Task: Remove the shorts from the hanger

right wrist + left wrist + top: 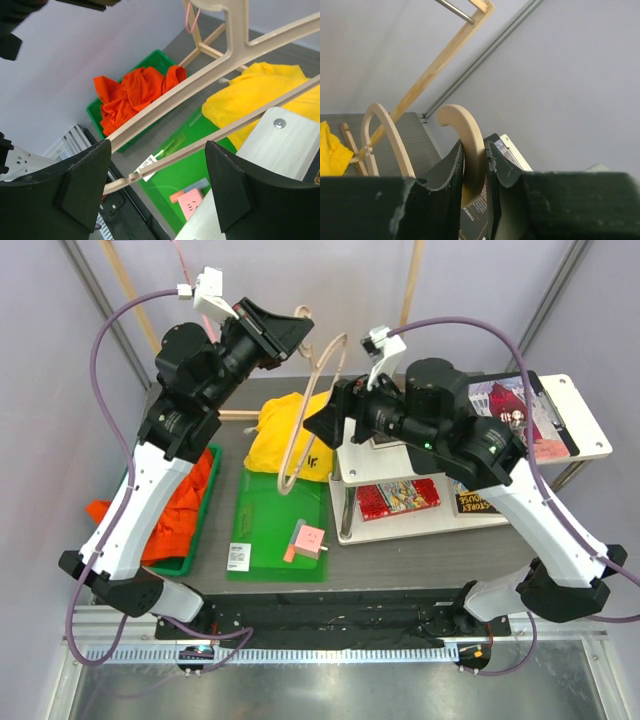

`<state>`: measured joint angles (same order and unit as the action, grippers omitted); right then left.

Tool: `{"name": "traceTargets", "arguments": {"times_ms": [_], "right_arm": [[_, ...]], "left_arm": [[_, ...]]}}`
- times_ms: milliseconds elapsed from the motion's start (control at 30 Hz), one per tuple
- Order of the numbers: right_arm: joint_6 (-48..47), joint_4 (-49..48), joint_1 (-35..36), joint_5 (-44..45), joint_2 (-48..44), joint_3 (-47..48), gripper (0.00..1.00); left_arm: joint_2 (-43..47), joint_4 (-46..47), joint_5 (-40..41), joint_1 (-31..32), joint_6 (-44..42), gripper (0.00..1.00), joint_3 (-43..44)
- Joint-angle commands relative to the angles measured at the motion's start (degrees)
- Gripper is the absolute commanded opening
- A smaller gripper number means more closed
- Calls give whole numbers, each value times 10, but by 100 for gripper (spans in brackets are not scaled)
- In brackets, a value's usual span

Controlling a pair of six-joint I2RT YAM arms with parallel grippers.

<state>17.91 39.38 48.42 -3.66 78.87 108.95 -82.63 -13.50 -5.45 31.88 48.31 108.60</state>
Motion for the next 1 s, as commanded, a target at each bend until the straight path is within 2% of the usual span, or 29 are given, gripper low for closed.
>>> {"name": "traceTargets", "arguments": {"times_ms": [0,233,467,567,667,900,967], "right_arm": [[28,-3,17,59,9,-9,79],[127,-139,18,67,-14,-90,81],[215,-180,20,75,1,-105,80],[255,-225,20,45,-2,-131,78],[282,-236,22,10,8,-137,70],[310,-301,27,-8,8,-176,66],[317,-315,26,-14,12,-176,60]], "left_arm": [[1,-4,83,23,-40,1,19],[5,-6,99,27,-50,0,14],[13,-7,114,28,-62,0,7],[16,-8,113,28,-68,0,4],[23,-7,115,28,-73,0,0],[31,-6,118,28,-80,0,-8],[34,-5,118,28,-81,0,-11]]}}
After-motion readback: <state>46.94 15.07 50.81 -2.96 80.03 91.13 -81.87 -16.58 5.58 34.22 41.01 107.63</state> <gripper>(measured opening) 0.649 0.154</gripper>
